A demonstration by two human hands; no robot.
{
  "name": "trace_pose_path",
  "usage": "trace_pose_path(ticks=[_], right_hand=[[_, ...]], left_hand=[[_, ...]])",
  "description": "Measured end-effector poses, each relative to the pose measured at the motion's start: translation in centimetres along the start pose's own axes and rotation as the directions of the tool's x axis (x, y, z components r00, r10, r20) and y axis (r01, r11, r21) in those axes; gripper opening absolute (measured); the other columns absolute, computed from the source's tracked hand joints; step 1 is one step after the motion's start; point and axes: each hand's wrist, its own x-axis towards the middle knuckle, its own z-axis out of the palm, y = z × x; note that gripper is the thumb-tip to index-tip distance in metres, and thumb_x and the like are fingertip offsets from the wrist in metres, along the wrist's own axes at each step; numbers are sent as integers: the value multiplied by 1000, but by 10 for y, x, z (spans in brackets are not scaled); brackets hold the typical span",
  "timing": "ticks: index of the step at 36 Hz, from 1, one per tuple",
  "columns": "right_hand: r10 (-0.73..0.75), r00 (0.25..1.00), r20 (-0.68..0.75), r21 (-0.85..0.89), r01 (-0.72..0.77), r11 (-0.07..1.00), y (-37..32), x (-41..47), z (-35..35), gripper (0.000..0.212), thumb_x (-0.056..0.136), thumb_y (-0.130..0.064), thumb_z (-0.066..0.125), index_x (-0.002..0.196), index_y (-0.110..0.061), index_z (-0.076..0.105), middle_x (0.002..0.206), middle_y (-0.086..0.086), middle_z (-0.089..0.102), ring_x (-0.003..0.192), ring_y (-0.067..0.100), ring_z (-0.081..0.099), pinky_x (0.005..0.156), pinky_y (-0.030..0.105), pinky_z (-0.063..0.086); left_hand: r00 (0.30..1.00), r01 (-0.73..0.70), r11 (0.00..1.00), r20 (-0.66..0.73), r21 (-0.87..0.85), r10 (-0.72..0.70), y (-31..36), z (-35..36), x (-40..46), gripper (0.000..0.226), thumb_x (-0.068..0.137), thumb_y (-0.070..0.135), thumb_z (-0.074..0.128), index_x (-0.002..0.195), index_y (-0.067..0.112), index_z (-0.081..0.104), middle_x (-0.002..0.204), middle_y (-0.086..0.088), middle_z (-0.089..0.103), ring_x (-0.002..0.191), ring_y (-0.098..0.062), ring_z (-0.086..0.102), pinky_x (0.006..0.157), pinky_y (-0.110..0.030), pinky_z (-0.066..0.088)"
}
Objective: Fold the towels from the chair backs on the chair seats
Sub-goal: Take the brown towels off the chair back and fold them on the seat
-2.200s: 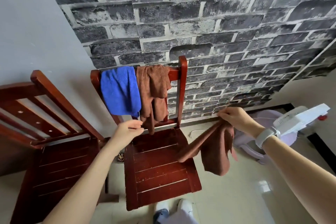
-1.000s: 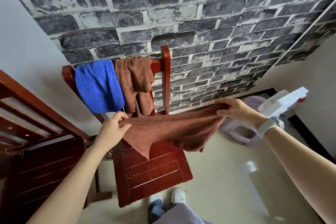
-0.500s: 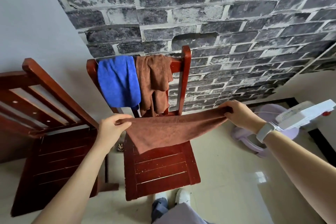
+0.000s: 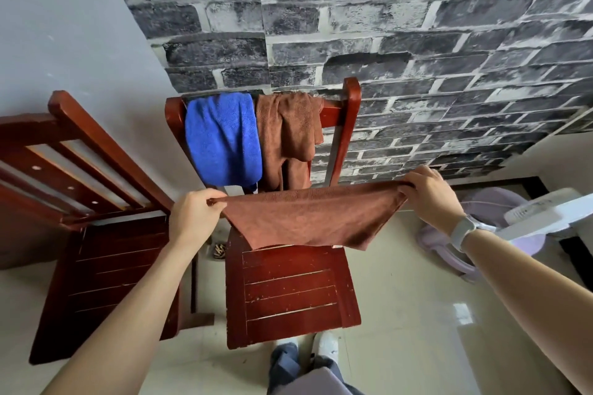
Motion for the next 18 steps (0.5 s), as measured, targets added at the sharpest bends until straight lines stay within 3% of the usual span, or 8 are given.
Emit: trace_pose_path(ticks=[5,11,18], right_hand=[[-29,998,-53,-30,28,999,-17,19,10,24,92,-19,47,108,-11,64,105,13,61,106,33,51,87,42,42],[-60,988,-144,-19,58,998,-30,27,15,19,89,-19,52,100,-9,64,102,15,63,100,35,55,83,41,43],[-148,984,-98,-15,147,989,-22,-6,43,18,84,-11,60,98,-1,66,98,17,63,98,38,54,82,43,40]], left_hand=[[996,67,998,-52,18,-66,0,2,22,17,82,15,64,98,19,70,93,-6,71,92,-30,62,80,-34,47],[987,-16,1000,-163,-20,13,-8,-7,26,15,81,7,65,92,13,71,95,-10,69,90,-31,61,80,-36,48],[990,-103,995,-100,0,103,-49,4,-14,17,74,-3,67,87,8,71,88,-9,68,87,-30,58,76,-38,47]])
